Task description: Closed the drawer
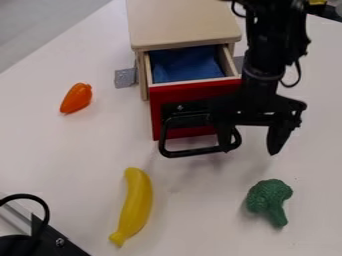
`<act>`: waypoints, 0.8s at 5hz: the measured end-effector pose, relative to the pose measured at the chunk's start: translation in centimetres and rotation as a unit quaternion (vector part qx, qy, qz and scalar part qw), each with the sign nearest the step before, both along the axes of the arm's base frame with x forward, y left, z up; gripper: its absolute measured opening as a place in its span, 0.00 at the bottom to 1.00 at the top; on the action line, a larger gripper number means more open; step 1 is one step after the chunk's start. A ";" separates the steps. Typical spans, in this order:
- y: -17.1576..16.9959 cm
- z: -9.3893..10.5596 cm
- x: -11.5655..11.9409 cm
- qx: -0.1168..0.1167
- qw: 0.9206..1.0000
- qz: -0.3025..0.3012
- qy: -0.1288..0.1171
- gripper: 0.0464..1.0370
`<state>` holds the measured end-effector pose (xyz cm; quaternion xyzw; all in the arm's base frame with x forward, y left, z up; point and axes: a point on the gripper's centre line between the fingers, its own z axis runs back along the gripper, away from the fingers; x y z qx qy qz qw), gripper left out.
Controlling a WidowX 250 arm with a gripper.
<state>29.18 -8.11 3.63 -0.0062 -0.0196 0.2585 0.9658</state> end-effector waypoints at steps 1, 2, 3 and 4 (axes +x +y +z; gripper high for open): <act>2.0 -2.5 1.6 0.012 0.999 0.036 -0.006 0.94; 3.4 -2.6 3.2 0.007 0.998 0.065 -0.018 0.66; 5.3 -1.9 4.7 -0.003 0.994 0.106 -0.026 0.35; 6.6 -1.3 5.5 -0.019 0.990 0.137 -0.021 0.16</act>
